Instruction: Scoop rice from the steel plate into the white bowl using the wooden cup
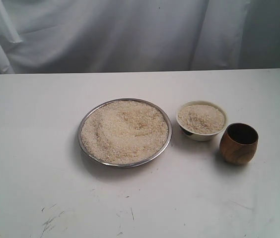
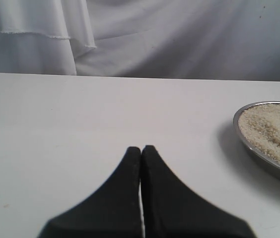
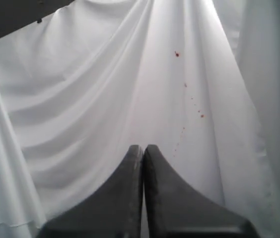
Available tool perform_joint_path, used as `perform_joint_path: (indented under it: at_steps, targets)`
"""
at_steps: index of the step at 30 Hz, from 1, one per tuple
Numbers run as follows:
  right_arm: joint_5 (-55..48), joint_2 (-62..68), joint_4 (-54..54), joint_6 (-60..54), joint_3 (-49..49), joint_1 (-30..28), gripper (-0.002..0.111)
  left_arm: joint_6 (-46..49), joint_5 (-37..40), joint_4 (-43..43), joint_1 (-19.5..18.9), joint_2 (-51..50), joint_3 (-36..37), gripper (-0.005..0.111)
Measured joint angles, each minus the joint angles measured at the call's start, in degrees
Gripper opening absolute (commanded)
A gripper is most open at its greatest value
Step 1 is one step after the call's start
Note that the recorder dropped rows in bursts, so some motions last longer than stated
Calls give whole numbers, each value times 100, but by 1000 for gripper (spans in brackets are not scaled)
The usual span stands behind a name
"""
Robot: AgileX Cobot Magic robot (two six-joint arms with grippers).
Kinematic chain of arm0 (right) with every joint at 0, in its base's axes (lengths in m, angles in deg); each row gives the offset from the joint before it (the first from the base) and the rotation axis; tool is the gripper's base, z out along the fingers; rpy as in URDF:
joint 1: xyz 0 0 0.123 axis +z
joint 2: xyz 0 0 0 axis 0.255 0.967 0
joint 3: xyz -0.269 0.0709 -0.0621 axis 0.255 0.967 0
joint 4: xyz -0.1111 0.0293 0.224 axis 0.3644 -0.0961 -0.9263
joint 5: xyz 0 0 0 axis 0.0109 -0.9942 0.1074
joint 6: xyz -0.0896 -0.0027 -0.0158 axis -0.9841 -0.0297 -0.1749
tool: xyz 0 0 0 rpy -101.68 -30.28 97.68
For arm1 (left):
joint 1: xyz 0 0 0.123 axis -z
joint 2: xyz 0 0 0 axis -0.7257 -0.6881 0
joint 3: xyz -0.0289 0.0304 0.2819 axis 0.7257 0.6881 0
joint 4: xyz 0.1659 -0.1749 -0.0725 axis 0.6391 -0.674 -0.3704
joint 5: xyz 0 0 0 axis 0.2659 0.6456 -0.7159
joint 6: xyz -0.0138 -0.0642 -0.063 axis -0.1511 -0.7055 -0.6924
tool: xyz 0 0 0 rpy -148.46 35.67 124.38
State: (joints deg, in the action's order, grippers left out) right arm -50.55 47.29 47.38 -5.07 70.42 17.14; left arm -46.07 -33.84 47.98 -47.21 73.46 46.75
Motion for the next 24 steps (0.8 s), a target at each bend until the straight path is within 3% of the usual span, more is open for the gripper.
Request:
perform_joint_path:
  at_steps: [4, 9, 18, 24]
  targets:
    - [-430, 0, -1285, -1696, 140, 271, 0, 0, 0, 0, 0, 0, 0, 0]
    - [-1776, 0, -2877, -3966, 149, 468, 0, 0, 0, 0, 0, 0, 0, 0]
    - [-2483, -44, -3030, -4349, 149, 870, 0, 0, 0, 0, 0, 0, 0, 0]
    - [-3402, -984, -3030, -4424, 412, 379, 0, 0, 0, 0, 0, 0, 0, 0]
